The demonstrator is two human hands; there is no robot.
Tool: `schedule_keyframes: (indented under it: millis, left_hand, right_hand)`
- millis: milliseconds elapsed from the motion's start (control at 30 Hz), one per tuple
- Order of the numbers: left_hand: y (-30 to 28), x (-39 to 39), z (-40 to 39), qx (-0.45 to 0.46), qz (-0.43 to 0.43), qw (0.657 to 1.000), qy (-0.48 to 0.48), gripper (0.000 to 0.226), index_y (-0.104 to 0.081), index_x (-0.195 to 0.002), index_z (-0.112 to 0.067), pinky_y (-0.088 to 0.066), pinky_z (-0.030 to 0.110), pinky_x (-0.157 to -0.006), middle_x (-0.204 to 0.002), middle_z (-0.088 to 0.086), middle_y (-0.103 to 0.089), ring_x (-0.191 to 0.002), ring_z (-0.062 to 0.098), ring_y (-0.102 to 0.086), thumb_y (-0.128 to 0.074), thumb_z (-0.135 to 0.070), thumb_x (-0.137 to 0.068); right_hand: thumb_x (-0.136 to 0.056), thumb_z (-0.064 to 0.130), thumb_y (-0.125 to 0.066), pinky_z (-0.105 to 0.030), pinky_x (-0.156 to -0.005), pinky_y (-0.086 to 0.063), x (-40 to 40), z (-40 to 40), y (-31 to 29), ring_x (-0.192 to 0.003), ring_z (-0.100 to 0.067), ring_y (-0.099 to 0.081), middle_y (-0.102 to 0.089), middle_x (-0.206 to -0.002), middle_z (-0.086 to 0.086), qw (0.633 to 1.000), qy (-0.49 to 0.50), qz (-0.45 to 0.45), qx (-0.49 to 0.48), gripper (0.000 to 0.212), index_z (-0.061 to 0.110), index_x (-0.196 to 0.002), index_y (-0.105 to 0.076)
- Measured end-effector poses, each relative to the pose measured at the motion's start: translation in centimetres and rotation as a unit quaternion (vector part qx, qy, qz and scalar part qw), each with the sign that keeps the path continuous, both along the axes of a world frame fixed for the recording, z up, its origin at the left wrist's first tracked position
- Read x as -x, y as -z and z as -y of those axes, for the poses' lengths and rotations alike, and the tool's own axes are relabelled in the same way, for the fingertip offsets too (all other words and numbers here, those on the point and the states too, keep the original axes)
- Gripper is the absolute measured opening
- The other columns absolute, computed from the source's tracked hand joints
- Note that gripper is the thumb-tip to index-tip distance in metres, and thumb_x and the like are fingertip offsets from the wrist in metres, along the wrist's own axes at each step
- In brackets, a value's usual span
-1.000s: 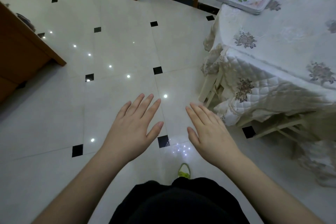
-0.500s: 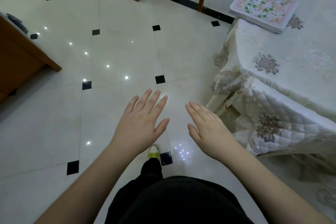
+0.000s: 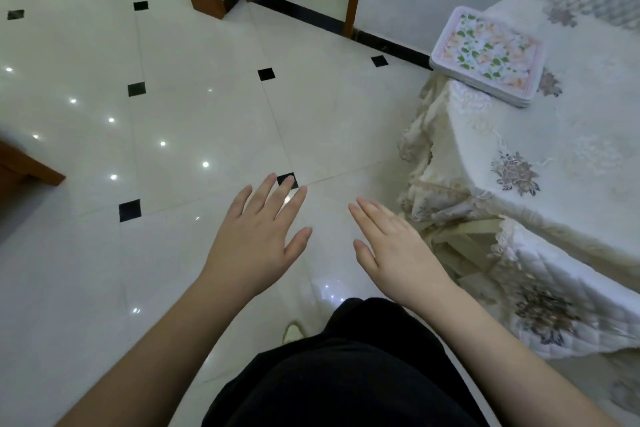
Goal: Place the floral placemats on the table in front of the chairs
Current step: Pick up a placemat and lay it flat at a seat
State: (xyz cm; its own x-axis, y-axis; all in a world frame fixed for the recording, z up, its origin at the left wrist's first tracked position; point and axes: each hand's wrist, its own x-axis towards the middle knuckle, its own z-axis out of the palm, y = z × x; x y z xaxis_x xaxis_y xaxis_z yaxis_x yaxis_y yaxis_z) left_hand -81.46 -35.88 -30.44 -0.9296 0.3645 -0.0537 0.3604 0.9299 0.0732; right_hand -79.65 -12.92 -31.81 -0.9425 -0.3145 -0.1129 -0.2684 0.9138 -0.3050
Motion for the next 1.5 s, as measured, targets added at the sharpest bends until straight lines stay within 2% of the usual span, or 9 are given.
schedule_keyframes:
  millis: [100,233,367,500,700,900,1200,1400,1500]
  left_hand:
    - [0.2,3.9,-1.1,-0.016,0.006,1.000,0.014,0.064,-0.042,-0.149,-0.017,-0.029,0.048,-0.115,-0.154,0.006,-0.042,-0.145,0.027,-0.034,-0.023,-0.052,-0.098]
    - [1.0,9.8,-2.9,-0.013,0.011,0.999,0.040,0.064,-0.041,-0.149,-0.017,-0.030,0.048,-0.115,-0.154,0.006,-0.041,-0.145,0.026,-0.033,-0.023,-0.052,-0.098]
    - [1.2,16.3,-5.0,0.002,0.015,0.998,0.055,0.065,-0.040,-0.150,-0.019,-0.027,0.047,-0.117,-0.155,0.004,-0.040,-0.146,0.025,-0.030,-0.021,-0.053,-0.098]
    - [0.6,22.5,-7.7,0.020,0.018,0.997,0.075,0.065,-0.040,-0.150,-0.019,-0.028,0.048,-0.117,-0.155,0.005,-0.040,-0.146,0.026,-0.031,-0.021,-0.053,-0.098]
    - [-0.4,31.2,-11.2,0.024,0.007,0.995,0.101,0.063,-0.043,-0.148,-0.017,-0.028,0.048,-0.116,-0.153,0.006,-0.043,-0.144,0.027,-0.035,-0.025,-0.052,-0.098]
    - [-1.0,40.4,-11.9,0.013,0.001,0.993,0.120,0.064,-0.041,-0.149,-0.019,-0.018,0.043,-0.115,-0.154,0.005,-0.041,-0.145,0.026,-0.032,-0.023,-0.054,-0.098]
    - [0.2,54.8,-11.0,0.004,0.003,0.979,0.202,0.063,-0.048,-0.145,-0.017,-0.022,0.046,-0.111,-0.151,0.006,-0.047,-0.141,0.027,-0.040,-0.028,-0.052,-0.097]
    - [0.1,63.5,-11.6,0.024,0.024,0.960,0.277,0.068,-0.040,-0.150,-0.019,-0.024,0.047,-0.117,-0.156,0.005,-0.038,-0.147,0.024,-0.030,-0.018,-0.055,-0.097]
    - [-0.5,66.3,-13.8,0.014,0.039,0.949,0.312,0.074,-0.022,-0.156,-0.023,-0.012,0.045,-0.122,-0.164,0.000,-0.019,-0.152,0.020,-0.011,-0.004,-0.058,-0.094]
  right_hand:
    - [-0.094,0.036,-0.033,-0.045,-0.108,-0.041,3.3,-0.4,0.2,-0.138,-0.027,-0.042,-0.045,-0.150,-0.009,1.000,0.015,-0.005,0.004,0.059,0.009,-0.145,-0.045]
    - [-0.095,0.038,-0.028,-0.042,-0.112,-0.035,8.5,-1.6,0.8,-0.142,-0.025,-0.036,-0.041,-0.153,-0.006,0.999,0.033,-0.008,0.003,0.061,0.011,-0.147,-0.042]
    - [-0.093,0.035,-0.029,-0.046,-0.108,-0.041,14.1,-4.0,1.4,-0.138,-0.028,-0.043,-0.046,-0.149,-0.008,0.997,0.080,-0.008,0.000,0.059,0.009,-0.144,-0.047]
    - [-0.094,0.036,-0.025,-0.044,-0.112,-0.036,19.5,-7.0,1.3,-0.139,-0.028,-0.041,-0.044,-0.151,-0.008,0.994,0.109,-0.010,-0.006,0.061,0.010,-0.146,-0.044]
    - [-0.093,0.033,-0.031,-0.046,-0.108,-0.042,27.3,-9.5,1.4,-0.134,-0.030,-0.048,-0.050,-0.146,-0.010,0.991,0.135,-0.026,-0.007,0.058,0.008,-0.142,-0.049]
    - [-0.092,0.034,-0.031,-0.045,-0.109,-0.040,34.8,-9.4,0.9,-0.135,-0.027,-0.047,-0.050,-0.146,-0.007,0.986,0.161,-0.040,-0.003,0.059,0.011,-0.143,-0.048]
    - [-0.091,0.033,-0.032,-0.044,-0.105,-0.042,46.7,-7.9,1.8,-0.131,-0.028,-0.051,-0.054,-0.143,-0.009,0.971,0.235,-0.038,-0.026,0.058,0.008,-0.139,-0.053]
    - [-0.087,0.033,-0.034,-0.045,-0.103,-0.044,51.4,-7.4,1.0,-0.130,-0.029,-0.053,-0.056,-0.140,-0.009,0.946,0.319,-0.038,-0.032,0.059,0.007,-0.135,-0.056]
    - [-0.089,0.036,-0.029,-0.043,-0.110,-0.038,52.2,-8.4,1.2,-0.136,-0.027,-0.046,-0.049,-0.147,-0.007,0.936,0.349,-0.023,-0.029,0.062,0.009,-0.140,-0.051]
